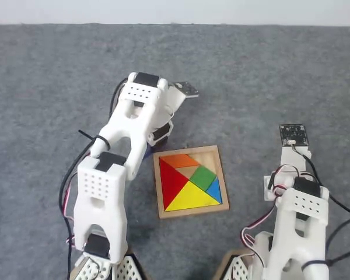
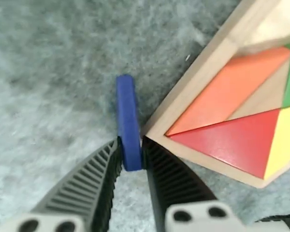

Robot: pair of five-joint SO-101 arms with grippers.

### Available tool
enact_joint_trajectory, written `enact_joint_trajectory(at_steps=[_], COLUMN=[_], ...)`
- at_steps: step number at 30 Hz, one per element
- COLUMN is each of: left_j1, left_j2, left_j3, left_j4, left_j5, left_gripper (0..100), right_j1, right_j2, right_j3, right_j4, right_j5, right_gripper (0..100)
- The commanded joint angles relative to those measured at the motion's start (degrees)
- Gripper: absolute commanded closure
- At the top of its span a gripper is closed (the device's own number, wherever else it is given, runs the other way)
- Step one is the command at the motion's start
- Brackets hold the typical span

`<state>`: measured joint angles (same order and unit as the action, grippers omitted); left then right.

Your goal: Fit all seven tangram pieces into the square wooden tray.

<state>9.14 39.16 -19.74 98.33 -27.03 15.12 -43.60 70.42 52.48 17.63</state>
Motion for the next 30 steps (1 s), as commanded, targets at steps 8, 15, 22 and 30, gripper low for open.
enact_joint_trajectory(at_steps=[8,15,22,30], left_j1=[-0.79,0.53,11.96,20.75], left_j2=[-6.77,-25.32,-41.14,-42.81], left_j3=[-3.21,1.54,17.8,29.85], left_j4=[1.49,2.37,2.02,-4.48], left_j5=[-0.79,-0.7,-20.57,-41.67], left_gripper=[99,99,99,99], right_j1=[0.31,0.31,0.4,0.84], right_j2=[-0.22,-0.22,-0.22,-0.31], right_j3=[-0.88,-0.88,-0.88,-1.14], right_j4=[-0.84,-0.84,-0.84,-0.84], right_j5=[0.62,0.62,0.62,0.62], right_gripper=[83.6,83.6,83.6,83.6])
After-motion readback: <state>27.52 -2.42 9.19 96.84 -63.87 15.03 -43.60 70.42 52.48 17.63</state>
